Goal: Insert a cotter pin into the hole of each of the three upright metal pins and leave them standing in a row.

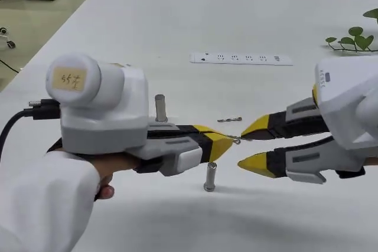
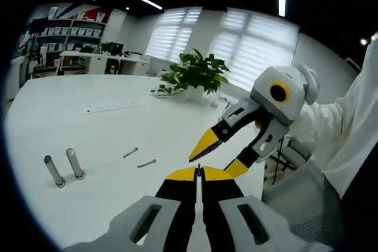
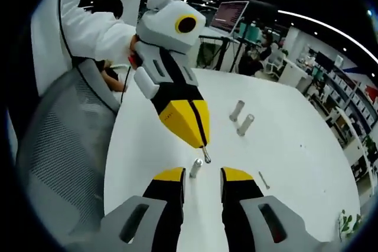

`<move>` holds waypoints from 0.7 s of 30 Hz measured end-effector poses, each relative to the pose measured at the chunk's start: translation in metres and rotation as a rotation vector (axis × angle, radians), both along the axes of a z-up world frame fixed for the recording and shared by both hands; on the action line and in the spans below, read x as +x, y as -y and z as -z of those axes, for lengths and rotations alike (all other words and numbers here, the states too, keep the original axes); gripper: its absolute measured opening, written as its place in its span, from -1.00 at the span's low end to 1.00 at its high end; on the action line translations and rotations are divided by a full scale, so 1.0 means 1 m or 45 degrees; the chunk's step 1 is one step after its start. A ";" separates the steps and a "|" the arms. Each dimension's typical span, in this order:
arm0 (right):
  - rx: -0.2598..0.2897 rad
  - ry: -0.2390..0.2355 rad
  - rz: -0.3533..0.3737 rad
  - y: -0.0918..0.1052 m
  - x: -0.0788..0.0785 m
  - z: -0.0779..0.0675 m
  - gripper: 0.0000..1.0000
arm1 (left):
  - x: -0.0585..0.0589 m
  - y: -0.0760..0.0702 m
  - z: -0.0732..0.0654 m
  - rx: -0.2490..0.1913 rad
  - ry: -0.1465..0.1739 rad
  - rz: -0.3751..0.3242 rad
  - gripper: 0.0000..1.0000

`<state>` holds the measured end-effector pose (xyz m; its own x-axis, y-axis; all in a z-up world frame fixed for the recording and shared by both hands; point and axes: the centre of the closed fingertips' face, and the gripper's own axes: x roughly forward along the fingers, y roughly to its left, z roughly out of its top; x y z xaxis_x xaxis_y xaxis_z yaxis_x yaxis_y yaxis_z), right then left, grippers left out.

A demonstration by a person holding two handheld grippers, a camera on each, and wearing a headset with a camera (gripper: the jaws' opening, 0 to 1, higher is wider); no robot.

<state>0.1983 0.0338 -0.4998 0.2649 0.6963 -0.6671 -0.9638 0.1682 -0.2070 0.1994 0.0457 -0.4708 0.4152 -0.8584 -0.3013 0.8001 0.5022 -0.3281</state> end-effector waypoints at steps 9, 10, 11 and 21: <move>0.093 -0.144 -0.013 -0.005 -0.011 -0.001 -0.75 | -0.012 0.005 -0.006 0.039 0.163 0.149 -1.00; 0.098 -0.160 -0.013 -0.006 -0.011 0.000 -0.76 | -0.013 0.005 -0.005 0.042 0.165 0.160 -1.00; 0.098 -0.173 -0.013 -0.006 -0.012 0.000 -0.78 | -0.014 0.005 -0.005 0.046 0.167 0.169 -1.00; 0.097 -0.213 -0.063 -0.010 -0.023 0.001 -0.90 | -0.021 0.006 0.000 0.105 0.206 0.258 -1.00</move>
<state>0.1749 0.0439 -0.5008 0.1191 0.7560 -0.6436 -0.9911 0.1289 -0.0320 0.1779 0.0398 -0.4709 0.2860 -0.9041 -0.3175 0.9257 0.3462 -0.1521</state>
